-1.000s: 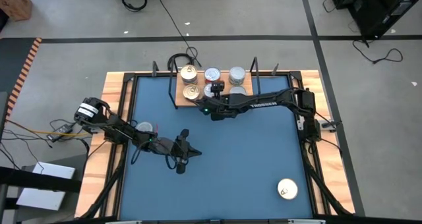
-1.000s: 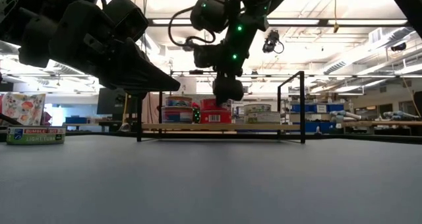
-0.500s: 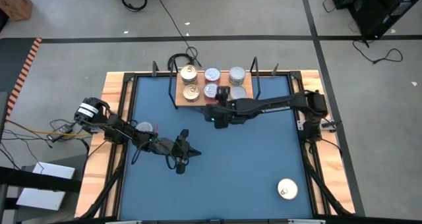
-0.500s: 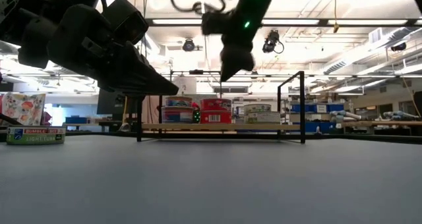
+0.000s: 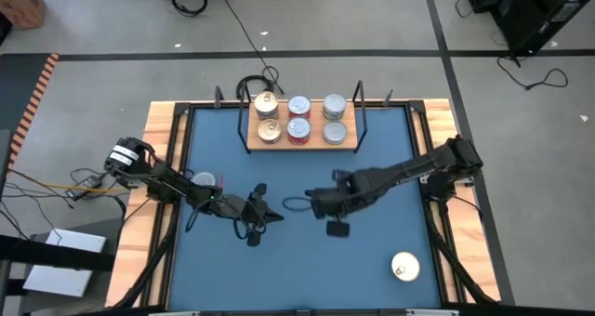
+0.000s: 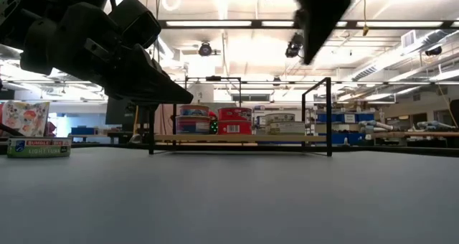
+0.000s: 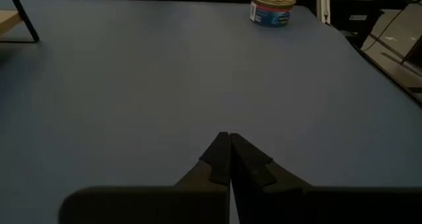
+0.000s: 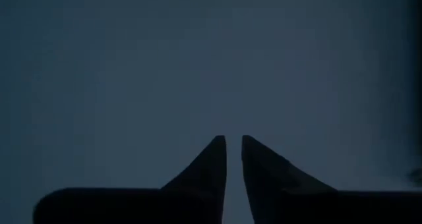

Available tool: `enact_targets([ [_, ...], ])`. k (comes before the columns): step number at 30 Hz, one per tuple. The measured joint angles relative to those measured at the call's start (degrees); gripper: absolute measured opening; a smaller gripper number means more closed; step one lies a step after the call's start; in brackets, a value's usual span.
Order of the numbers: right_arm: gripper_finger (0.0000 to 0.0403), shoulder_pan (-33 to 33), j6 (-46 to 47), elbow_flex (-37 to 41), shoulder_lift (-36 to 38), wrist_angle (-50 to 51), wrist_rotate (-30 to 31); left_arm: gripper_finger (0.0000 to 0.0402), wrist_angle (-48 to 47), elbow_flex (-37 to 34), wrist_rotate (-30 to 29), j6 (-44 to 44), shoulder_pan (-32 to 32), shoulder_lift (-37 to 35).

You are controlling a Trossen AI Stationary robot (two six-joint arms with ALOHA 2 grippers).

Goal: Stack canned seafood by type on shelf
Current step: Stack the blue tuna can on top of the other blue tuna can on the shelf

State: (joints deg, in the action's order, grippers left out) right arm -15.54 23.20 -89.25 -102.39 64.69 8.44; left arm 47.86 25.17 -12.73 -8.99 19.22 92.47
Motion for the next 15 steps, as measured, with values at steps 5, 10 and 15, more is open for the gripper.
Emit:
enact_targets([
  [5, 0.0054, -6.75, 16.52, 0.0, 0.0, 2.33, -4.66, 0.0006, 0.0, 0.0, 0.02, -0.33, -0.41, 0.0],
  [10, 0.0083, -12.85, 36.24, 0.0, -0.17, 2.79, -5.77, 0.0006, 0.03, 0.0, -0.02, -0.74, -1.37, 0.0],
  [15, 0.0127, -16.82, 54.97, 0.02, -1.08, 4.0, -6.91, 0.0006, 0.0, 0.0, -0.02, -0.88, -2.68, 0.0],
])
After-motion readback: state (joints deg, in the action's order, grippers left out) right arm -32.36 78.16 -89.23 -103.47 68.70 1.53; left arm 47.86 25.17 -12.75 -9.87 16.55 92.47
